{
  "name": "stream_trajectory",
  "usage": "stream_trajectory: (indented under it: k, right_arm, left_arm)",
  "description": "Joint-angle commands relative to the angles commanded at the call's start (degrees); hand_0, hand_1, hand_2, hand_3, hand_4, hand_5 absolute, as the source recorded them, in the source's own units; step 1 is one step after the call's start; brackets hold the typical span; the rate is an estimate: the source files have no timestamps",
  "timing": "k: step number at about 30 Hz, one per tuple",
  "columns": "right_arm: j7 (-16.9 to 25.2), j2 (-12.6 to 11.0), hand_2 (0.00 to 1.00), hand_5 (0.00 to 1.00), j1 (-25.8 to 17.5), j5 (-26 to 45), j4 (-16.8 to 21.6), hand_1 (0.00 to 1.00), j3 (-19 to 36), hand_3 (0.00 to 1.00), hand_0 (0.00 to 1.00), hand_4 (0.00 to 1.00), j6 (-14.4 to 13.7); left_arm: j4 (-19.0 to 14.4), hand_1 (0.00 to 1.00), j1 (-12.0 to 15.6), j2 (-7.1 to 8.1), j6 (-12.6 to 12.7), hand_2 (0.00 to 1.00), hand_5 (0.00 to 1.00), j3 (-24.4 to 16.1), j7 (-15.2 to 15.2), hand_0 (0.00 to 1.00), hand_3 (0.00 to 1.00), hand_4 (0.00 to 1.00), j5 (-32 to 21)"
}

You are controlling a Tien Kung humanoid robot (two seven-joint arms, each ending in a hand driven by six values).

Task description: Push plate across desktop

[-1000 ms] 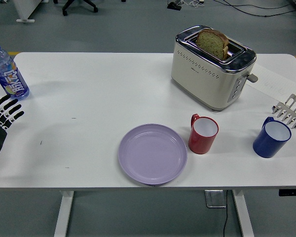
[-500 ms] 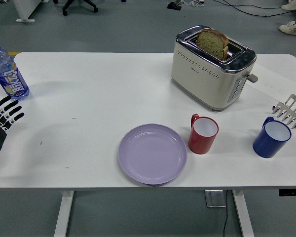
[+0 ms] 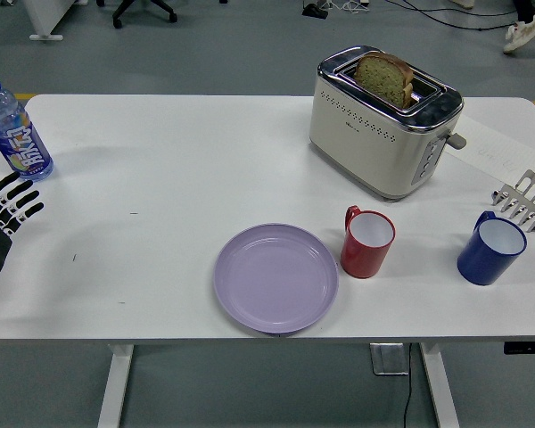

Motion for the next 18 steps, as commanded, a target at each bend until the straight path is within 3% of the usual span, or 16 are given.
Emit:
stream_trajectory:
  k: [18]
  right_arm:
    - [0.0, -0.8, 0.658, 0.317, 0.4, -0.7, 0.0, 0.569, 0.4, 0.611, 0.632, 0.168, -0.2]
  left_arm:
    - [-0.2, 0.756, 0.8, 0.49, 0.7, 0.741, 0.998, 0.5, -0.8, 0.72, 0.758, 0.518, 0.0]
